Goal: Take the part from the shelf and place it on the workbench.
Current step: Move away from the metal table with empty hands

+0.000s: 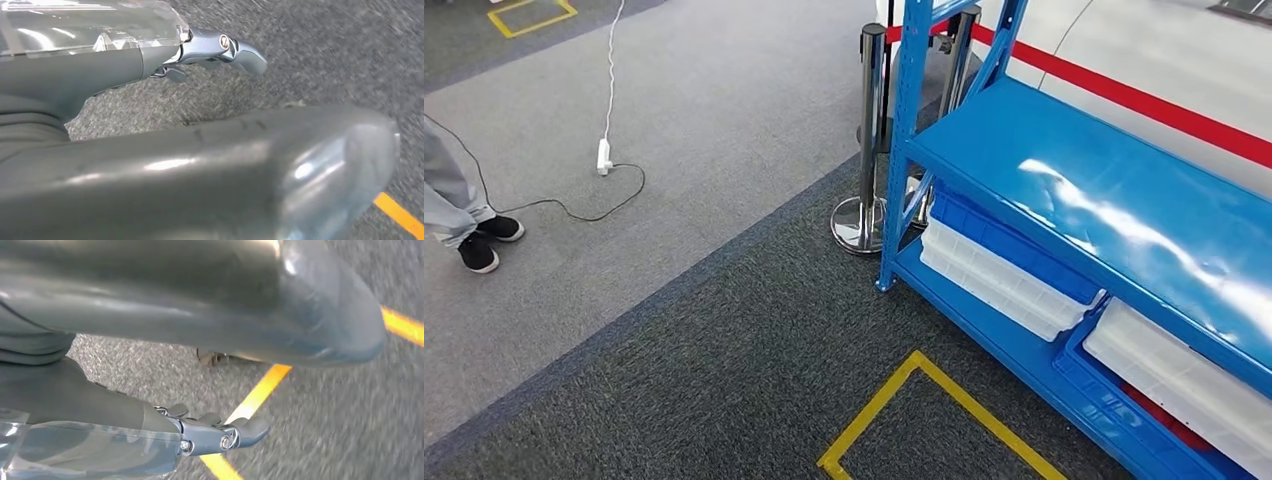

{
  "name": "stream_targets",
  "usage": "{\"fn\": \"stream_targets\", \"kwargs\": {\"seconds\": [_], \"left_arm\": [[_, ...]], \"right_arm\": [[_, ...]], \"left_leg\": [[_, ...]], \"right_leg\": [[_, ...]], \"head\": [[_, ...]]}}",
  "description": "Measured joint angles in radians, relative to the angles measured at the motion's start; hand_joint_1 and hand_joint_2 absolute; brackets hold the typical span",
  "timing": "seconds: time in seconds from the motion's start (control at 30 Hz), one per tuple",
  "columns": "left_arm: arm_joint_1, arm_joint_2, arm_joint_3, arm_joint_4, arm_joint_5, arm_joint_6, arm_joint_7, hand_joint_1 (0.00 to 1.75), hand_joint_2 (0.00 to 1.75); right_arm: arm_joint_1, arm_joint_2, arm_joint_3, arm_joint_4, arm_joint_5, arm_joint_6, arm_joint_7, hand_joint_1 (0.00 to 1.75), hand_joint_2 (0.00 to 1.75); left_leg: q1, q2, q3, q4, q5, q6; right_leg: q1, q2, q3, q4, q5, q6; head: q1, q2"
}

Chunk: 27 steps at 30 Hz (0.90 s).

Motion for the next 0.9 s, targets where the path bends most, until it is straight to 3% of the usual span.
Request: {"fn": "stream_targets", "kwargs": {"seconds": [0.07, 0.1, 0.13, 0.17, 0.2, 0.27, 0.33, 0.4, 0.43, 0.5, 0.57, 0.6, 0.63, 0.67, 0.7, 0.73, 0.8, 0.83, 0.9], "left_arm": [[0.002, 0.001, -0.001, 0.0, -0.001, 0.0, -0.002, 0.0, 0.0], [0.003, 0.001, -0.001, 0.0, -0.001, -0.001, -0.002, 0.0, 0.0], [0.003, 0.001, -0.002, 0.0, -0.001, -0.001, -0.003, 0.0, 0.0], [0.003, 0.002, -0.002, 0.0, -0.002, -0.001, -0.003, 0.0, 0.0], [0.003, 0.002, -0.003, 0.0, -0.002, 0.0, -0.003, 0.0, 0.0], [0.003, 0.003, -0.005, 0.0, -0.004, 0.001, -0.001, 0.0, 0.0], [0.004, 0.003, -0.007, 0.0, -0.007, 0.004, 0.003, 0.0, 0.0], [0.003, 0.003, -0.008, 0.0, -0.011, 0.008, 0.008, 0.0, 0.0], [0.002, 0.003, -0.009, 0.0, -0.011, 0.009, 0.011, 0.0, 0.0], [0.001, 0.002, -0.01, 0.0, -0.011, 0.012, 0.015, 0.0, 0.0], [0.004, 0.002, -0.01, 0.0, -0.011, 0.016, 0.017, 0.0, 0.0], [0.005, 0.002, -0.01, 0.0, -0.01, 0.018, 0.017, 0.0, 0.0], [0.006, 0.001, -0.01, 0.0, -0.01, 0.019, 0.018, 0.0, 0.0], [0.005, 0.0, -0.01, 0.0, -0.011, 0.02, 0.017, 0.0, 0.0], [0.004, -0.001, -0.01, 0.0, -0.012, 0.02, 0.017, 0.0, 0.0], [0.004, -0.002, -0.01, 0.001, -0.013, 0.018, 0.017, 0.0, 0.0], [0.004, -0.004, -0.01, 0.001, -0.014, 0.014, 0.016, 0.0, 0.0], [0.004, -0.004, -0.01, 0.001, -0.015, 0.011, 0.015, 0.0, 0.0], [0.003, -0.004, -0.01, 0.002, -0.015, 0.008, 0.014, 0.0, 0.0]], "right_arm": [[-0.001, 0.0, -0.002, 0.0, -0.001, -0.002, 0.001, 0.0, 0.0], [-0.001, 0.0, -0.003, 0.0, 0.0, -0.002, 0.002, 0.0, 0.0], [-0.001, 0.0, -0.005, 0.0, 0.0, -0.003, 0.005, 0.0, 0.0], [0.0, 0.0, -0.007, 0.0, 0.0, -0.004, 0.007, 0.0, 0.0], [0.0, 0.0, -0.009, 0.0, 0.0, -0.004, 0.01, 0.0, 0.0], [-0.001, 0.0, -0.012, 0.0, 0.001, -0.006, 0.016, 0.0, 0.0], [-0.002, 0.0, -0.015, 0.0, 0.001, -0.008, 0.024, 0.0, 0.0], [0.001, -0.002, -0.019, 0.0, 0.001, -0.013, 0.032, 0.0, 0.0], [0.003, -0.003, -0.022, 0.0, 0.001, -0.015, 0.036, 0.0, 0.0], [0.004, -0.008, -0.029, 0.0, 0.001, -0.018, 0.042, 0.0, 0.0], [0.002, -0.011, -0.035, 0.0, 0.001, -0.024, 0.048, 0.0, 0.0], [0.002, -0.013, -0.038, 0.0, 0.001, -0.027, 0.053, 0.0, 0.0], [0.003, -0.015, -0.041, 0.0, 0.001, -0.03, 0.057, 0.0, 0.0], [0.004, -0.019, -0.045, 0.0, 0.0, -0.033, 0.061, 0.0, 0.0], [0.006, -0.022, -0.049, 0.0, -0.002, -0.037, 0.064, 0.0, 0.0], [0.006, -0.025, -0.054, 0.0, -0.004, -0.041, 0.066, 0.0, 0.0], [0.006, -0.029, -0.062, -0.001, -0.009, -0.049, 0.068, 0.0, 0.0], [0.006, -0.03, -0.066, -0.002, -0.01, -0.051, 0.069, 0.0, 0.0], [0.01, -0.03, -0.071, -0.002, -0.009, -0.053, 0.069, 0.0, 0.0]], "left_leg": [[0.004, -0.028, -0.055, 0.13, -0.067, -0.008], [0.006, -0.032, -0.079, 0.183, -0.085, -0.01], [0.007, -0.033, -0.088, 0.203, -0.082, -0.011], [0.008, -0.035, -0.081, 0.186, -0.06, -0.01], [0.009, -0.04, -0.057, 0.133, -0.023, -0.009], [0.011, -0.08, 0.0, -0.002, 0.04, -0.001], [0.009, -0.112, 0.025, -0.069, 0.056, 0.007], [0.009, -0.104, 0.026, -0.077, 0.058, 0.017], [0.01, -0.093, 0.028, -0.084, 0.062, 0.024], [0.014, -0.069, 0.03, -0.097, 0.071, 0.039], [0.009, -0.041, 0.028, -0.099, 0.073, 0.047], [0.006, -0.028, 0.027, -0.098, 0.072, 0.048], [0.004, -0.016, 0.026, -0.098, 0.072, 0.048], [0.003, -0.005, 0.026, -0.097, 0.071, 0.047], [0.003, 0.005, 0.027, -0.096, 0.07, 0.046], [0.002, 0.014, 0.028, -0.093, 0.068, 0.043], [-0.003, 0.03, 0.03, -0.086, 0.06, 0.033], [-0.005, 0.037, 0.032, -0.083, 0.057, 0.028], [-0.006, 0.051, 0.036, -0.082, 0.054, 0.018]], "right_leg": [[0.0, 0.016, -0.005, 0.001, 0.002, -0.004], [0.001, 0.027, -0.006, 0.002, 0.003, -0.005], [0.001, 0.038, -0.007, 0.003, 0.003, -0.005], [0.0, 0.049, -0.007, 0.004, 0.003, -0.004], [0.0, 0.061, -0.006, 0.006, 0.003, -0.003], [-0.002, 0.083, -0.008, 0.009, 0.003, 0.003], [-0.004, 0.104, -0.017, 0.01, 0.008, 0.017], [-0.006, 0.122, -0.024, 0.007, 0.014, 0.034], [-0.006, 0.115, -0.027, 0.01, 0.013, 0.039], [-0.001, 0.072, -0.054, 0.065, -0.026, 0.043], [-0.001, 0.03, -0.114, 0.19, -0.094, 0.043], [-0.001, 0.025, -0.14, 0.248, -0.116, 0.045], [-0.002, 0.022, -0.152, 0.279, -0.122, 0.046], [-0.003, 0.019, -0.145, 0.272, -0.109, 0.047], [-0.003, 0.013, -0.116, 0.225, -0.08, 0.046], [-0.002, -0.005, -0.075, 0.152, -0.048, 0.044], [0.004, -0.041, -0.011, 0.036, -0.011, 0.034], [0.007, -0.05, 0.001, 0.011, -0.008, 0.029], [0.01, -0.036, -0.001, 0.006, -0.007, 0.019]], "head": [[0.0, 0.0], [0.0, 0.0], [0.0, 0.0], [0.0, 0.0], [0.0, 0.0], [0.0, 0.0], [0.0, 0.0], [0.0, 0.0], [0.0, 0.0], [0.0, 0.0], [0.0, 0.0], [0.0, 0.0], [0.0, 0.0], [0.0, 0.0], [0.0, 0.0], [0.0, 0.0], [0.0, 0.0], [0.0, 0.0], [0.0, 0.0]]}}
